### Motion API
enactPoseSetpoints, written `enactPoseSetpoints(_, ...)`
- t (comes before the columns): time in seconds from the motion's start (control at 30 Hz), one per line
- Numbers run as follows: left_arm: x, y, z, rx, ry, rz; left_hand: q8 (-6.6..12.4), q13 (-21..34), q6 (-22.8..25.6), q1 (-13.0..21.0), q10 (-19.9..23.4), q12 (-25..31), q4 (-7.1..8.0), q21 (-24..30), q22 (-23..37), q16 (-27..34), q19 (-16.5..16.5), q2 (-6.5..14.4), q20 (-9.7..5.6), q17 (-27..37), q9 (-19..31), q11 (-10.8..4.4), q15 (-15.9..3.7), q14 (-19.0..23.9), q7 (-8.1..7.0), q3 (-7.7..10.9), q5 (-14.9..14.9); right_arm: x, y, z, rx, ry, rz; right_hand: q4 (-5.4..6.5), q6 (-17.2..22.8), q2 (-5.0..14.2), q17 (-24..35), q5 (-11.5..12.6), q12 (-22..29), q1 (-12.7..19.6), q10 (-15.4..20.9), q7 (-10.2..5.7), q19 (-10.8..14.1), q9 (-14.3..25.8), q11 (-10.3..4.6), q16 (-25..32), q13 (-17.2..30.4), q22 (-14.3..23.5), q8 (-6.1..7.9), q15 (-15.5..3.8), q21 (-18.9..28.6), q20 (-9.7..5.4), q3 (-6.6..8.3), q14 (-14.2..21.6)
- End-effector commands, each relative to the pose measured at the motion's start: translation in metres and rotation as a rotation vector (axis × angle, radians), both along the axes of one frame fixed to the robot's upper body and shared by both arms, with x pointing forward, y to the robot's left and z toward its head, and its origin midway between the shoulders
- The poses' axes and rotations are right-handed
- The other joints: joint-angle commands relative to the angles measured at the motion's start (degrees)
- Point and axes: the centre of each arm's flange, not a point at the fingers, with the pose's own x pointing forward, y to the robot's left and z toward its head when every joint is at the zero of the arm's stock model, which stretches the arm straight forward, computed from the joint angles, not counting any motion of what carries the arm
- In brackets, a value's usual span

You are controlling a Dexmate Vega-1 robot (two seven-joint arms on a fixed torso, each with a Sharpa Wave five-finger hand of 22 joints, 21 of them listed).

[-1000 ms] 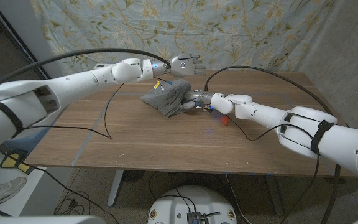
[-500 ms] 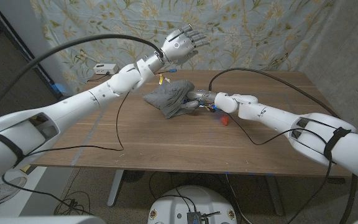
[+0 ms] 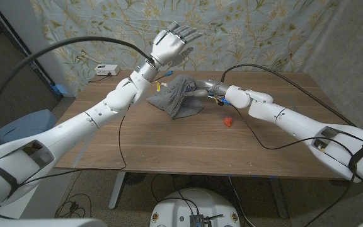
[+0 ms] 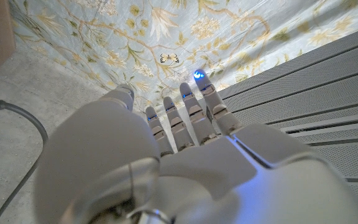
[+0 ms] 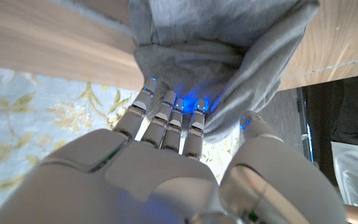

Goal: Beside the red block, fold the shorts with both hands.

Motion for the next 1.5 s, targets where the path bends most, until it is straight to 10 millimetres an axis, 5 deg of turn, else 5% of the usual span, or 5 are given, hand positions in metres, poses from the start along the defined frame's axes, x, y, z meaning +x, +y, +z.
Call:
enactPoseSetpoints(0.03, -0.012, 0.029, -0.020, -0.164, 0.038, -0.026, 0.19, 0.19, 0.21, -0.40, 0.42, -0.03, 0.10, -0.32, 0.12, -0.31, -0.34, -0.18, 0.32, 0.09, 0.02, 0.00, -3.87, -0.18, 0.32, 0.05, -0.22, -0.036, -0.040, 0.034, 0.115, -0.136, -0.112, -1.23, 0.38, 0.38, -0.21, 0.69, 0.29, 1.49, 0.51, 0.13, -0.13, 0.17, -0.11, -0.12, -0.02, 0.05, 0.40, -0.82, -0.11, 0.29, 0.82, -0.07)
enactPoseSetpoints(0.4, -0.017, 0.059, -0.035, -0.352, 0.149, -0.081, -0.20, 0.18, -0.34, -1.22, -0.41, -0.52, -0.23, -1.24, 0.22, -0.67, -1.14, -0.59, 1.37, -0.03, -0.04, 0.76, -3.30, -1.03, 0.99, 0.13, -0.52, -0.057, -0.031, 0.039, 0.206, -0.245, -0.174, -3.30, -1.50, 2.92, -0.30, 0.38, -0.27, 3.75, -1.63, -0.78, -1.88, 0.20, -1.53, -0.57, -0.05, 0.07, -0.03, -0.92, -0.91, 0.43, 1.46, -3.28)
enactPoseSetpoints(1.03, -0.023, 0.121, -0.067, -0.685, 0.414, -0.258, -0.47, 0.22, -0.85, -3.41, 0.33, -0.44, -0.38, -3.52, 0.47, -0.93, -4.36, -0.38, 3.79, 0.00, -0.13, 2.39, -0.50, -2.58, 2.60, 0.36, -0.73, -0.039, 0.045, 0.028, 0.041, -0.034, -0.210, -3.03, -1.80, 0.01, 0.08, -0.94, 0.47, -0.54, -2.18, 0.22, -8.99, 0.38, -0.72, -0.83, 0.35, 0.21, 0.32, 0.18, -2.87, 1.96, -3.30, -8.85)
enactPoseSetpoints(1.5, -0.026, 0.159, -0.083, -0.854, 0.579, -0.322, 0.61, 0.32, 3.19, -6.43, 3.28, 0.43, -0.04, -5.11, 0.72, -0.56, -6.09, 0.01, 5.96, 0.06, -0.18, 4.04, 1.94, -2.94, 5.14, 0.23, -0.60, -0.010, 0.078, 0.026, -0.084, -0.113, -0.401, -3.26, -4.21, -1.89, 0.61, -0.67, 1.98, -2.17, -1.28, 0.68, -11.54, 0.53, -0.38, 0.91, 1.16, 0.21, 0.10, -0.76, -2.83, 2.49, -5.45, -6.04)
